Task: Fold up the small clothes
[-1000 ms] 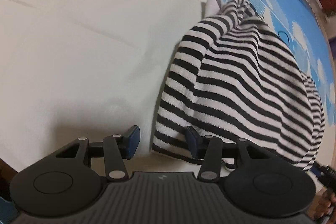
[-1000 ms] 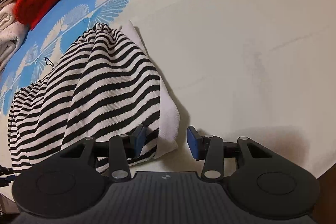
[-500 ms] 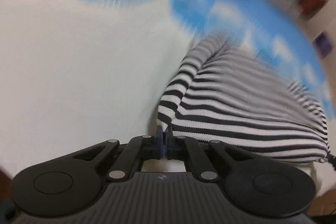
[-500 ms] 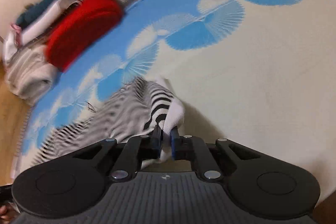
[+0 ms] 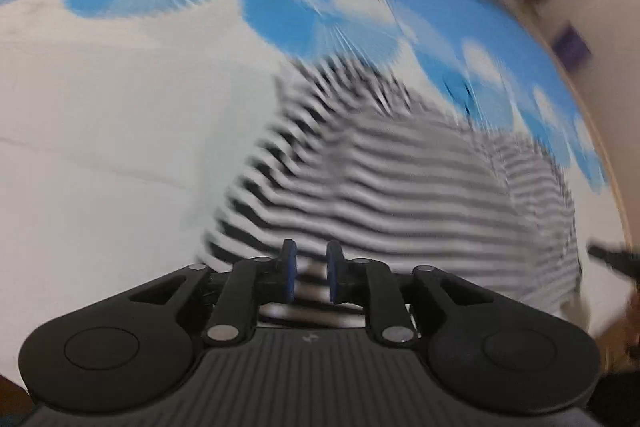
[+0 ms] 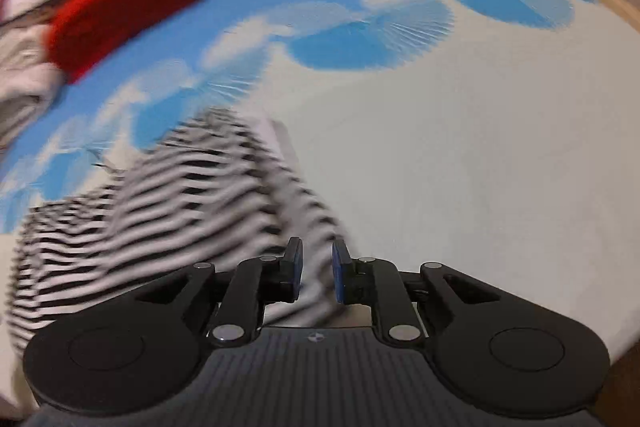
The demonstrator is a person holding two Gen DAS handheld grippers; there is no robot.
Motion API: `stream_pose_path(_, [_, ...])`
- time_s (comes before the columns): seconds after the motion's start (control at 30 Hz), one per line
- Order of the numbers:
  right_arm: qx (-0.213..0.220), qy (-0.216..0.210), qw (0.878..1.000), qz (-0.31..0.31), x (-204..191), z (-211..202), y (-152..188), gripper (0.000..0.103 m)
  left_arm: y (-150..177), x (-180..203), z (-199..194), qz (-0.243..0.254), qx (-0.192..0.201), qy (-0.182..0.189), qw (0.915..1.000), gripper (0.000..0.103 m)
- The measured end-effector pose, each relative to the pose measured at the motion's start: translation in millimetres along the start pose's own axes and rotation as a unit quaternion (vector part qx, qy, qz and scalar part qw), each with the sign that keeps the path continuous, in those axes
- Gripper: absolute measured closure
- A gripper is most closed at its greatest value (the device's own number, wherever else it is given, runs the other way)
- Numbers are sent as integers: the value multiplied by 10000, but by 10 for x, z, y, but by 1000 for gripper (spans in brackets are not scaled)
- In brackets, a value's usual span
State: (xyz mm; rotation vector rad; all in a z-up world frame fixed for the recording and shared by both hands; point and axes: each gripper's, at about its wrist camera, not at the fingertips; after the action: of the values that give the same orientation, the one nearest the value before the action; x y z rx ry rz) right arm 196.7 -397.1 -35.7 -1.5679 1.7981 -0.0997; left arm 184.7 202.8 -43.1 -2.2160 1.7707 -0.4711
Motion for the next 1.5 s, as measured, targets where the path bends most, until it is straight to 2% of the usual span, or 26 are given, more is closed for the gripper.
stream_pose_path(0.07, [-326,-346,9989,-5,-20,128,14,75,15,135,164,325,-345,-319,9984,76])
stream_pose_path(0.1, [-598,-256,9979,-20,-20,234,30,73,79,141,250,407,-584,-574,9958,69])
stream_pose_path(0.17, [-1297,445,9905,-112,44,461,128,73,67,109,351,217,-836,-749,9934,68])
stream_pose_path(0.23, [-1196,569,9910,-197,20,458,88,73,-18,17,265,-135,-590,-778,9951,68])
stream_pose_path(0.3, [-749,676,9939,-447,-99,368,20,72,-94,-3,85,-376,-22,-747,9965,68])
stream_pose_path(0.37, [-297,415,9957,-767,-242,255,-33,72,-148,67,-55,-531,403,-439,9968,68])
stream_pose_path(0.43, [-29,13,9954,-953,-393,222,-61,72,-223,202,-79,-504,585,-132,9969,68])
stream_pose_path(0.57, [-149,-781,9876,-1354,-678,346,-31,71,-227,632,-150,6,839,271,9961,68])
stream_pose_path(0.63, [-301,-1034,9829,-1496,-861,488,-54,71,-239,939,-102,245,931,508,9941,68])
stream_pose_path(0.7, [-420,-1088,9798,-1622,-1002,612,-65,71,-257,1236,30,517,900,671,9923,68])
stream_pose_path(0.87, [-712,-839,9803,-1638,-1175,929,-78,70,-267,1709,287,1003,728,462,9912,68])
stream_pose_path(1.0, [-917,-102,9834,-1559,-1101,1184,-114,70,-335,1817,704,1198,271,-378,9917,69])
stream_pose_path(1.1, [-899,231,9883,-1213,-950,1283,-182,70,-443,1712,844,831,146,-320,9959,70])
stream_pose_path(1.27, [-812,568,9909,-906,-748,1304,-297,70,-600,1372,799,91,255,-342,9990,71])
stream_pose_path(1.3, [-808,549,9915,-856,-721,1308,-307,70,-633,1261,795,-98,267,-403,9988,71])
stream_pose_path(1.4, [-790,635,9909,-885,-672,1306,-333,70,-701,926,855,-566,154,-895,9943,73])
stream_pose_path(1.43, [-786,653,9908,-892,-662,1306,-335,70,-711,815,870,-749,87,-945,9927,79])
stream_pose_path(1.5, [-751,732,9901,-937,-652,1268,-327,70,-719,599,830,-1103,19,-868,9901,85])
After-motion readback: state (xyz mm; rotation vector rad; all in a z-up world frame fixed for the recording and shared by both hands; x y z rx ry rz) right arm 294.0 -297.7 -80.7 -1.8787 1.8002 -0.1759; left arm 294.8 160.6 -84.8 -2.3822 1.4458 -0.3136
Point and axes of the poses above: each gripper's, at about its wrist camera, not at the fingertips, and z roughly the way its jaws point, x to its right, y to its underside, and after that the axes turned 13 degrees about -y, right-handed
